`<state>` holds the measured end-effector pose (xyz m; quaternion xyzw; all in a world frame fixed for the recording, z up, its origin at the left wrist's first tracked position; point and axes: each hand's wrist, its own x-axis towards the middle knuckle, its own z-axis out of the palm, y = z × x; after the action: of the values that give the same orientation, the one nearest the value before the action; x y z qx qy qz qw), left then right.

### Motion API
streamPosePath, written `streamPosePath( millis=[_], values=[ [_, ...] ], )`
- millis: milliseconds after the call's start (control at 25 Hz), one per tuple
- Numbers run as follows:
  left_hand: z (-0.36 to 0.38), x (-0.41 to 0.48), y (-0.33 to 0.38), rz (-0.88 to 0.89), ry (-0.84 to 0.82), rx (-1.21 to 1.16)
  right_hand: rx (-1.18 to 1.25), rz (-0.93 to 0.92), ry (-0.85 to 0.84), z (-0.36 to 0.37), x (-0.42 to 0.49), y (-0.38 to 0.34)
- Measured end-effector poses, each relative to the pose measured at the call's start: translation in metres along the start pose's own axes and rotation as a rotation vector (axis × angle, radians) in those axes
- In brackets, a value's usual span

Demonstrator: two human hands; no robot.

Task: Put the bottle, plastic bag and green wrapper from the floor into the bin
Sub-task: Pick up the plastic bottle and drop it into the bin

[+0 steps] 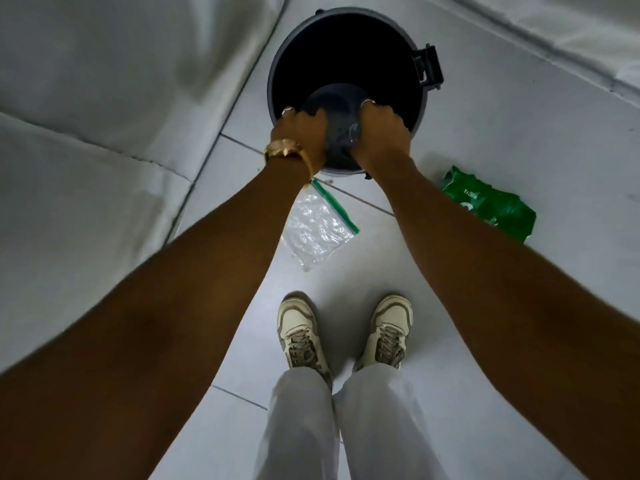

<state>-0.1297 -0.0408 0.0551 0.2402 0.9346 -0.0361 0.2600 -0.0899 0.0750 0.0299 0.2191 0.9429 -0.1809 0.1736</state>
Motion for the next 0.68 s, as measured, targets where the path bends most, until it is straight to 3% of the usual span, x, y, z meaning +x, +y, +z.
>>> streamPosePath(
  millis=[200,280,400,520,600,680],
  values=[
    [0.015,0.027,0.006,0.099,-0.096,0.124,-0.193,-0.031,-0.119,0.028,0.018,0.002],
    [0.012,0.023,0.003,0.144,-0.046,0.114,-0.15,-0.062,-0.129,0.019,0.019,0.002],
    [0.003,0.002,-0.009,0.159,0.111,-0.08,0.038,-0.06,-0.107,-0.001,0.003,-0.001],
    [0.013,-0.033,-0.023,0.036,0.295,-0.351,0.238,-0.091,-0.006,-0.006,-0.037,-0.004],
    [0.031,-0.059,-0.028,-0.13,0.381,-0.549,0.317,-0.122,0.127,0.001,-0.071,-0.003],
    [0.059,-0.08,-0.032,-0.282,0.409,-0.654,0.355,-0.135,0.154,0.019,-0.1,-0.001]
  ],
)
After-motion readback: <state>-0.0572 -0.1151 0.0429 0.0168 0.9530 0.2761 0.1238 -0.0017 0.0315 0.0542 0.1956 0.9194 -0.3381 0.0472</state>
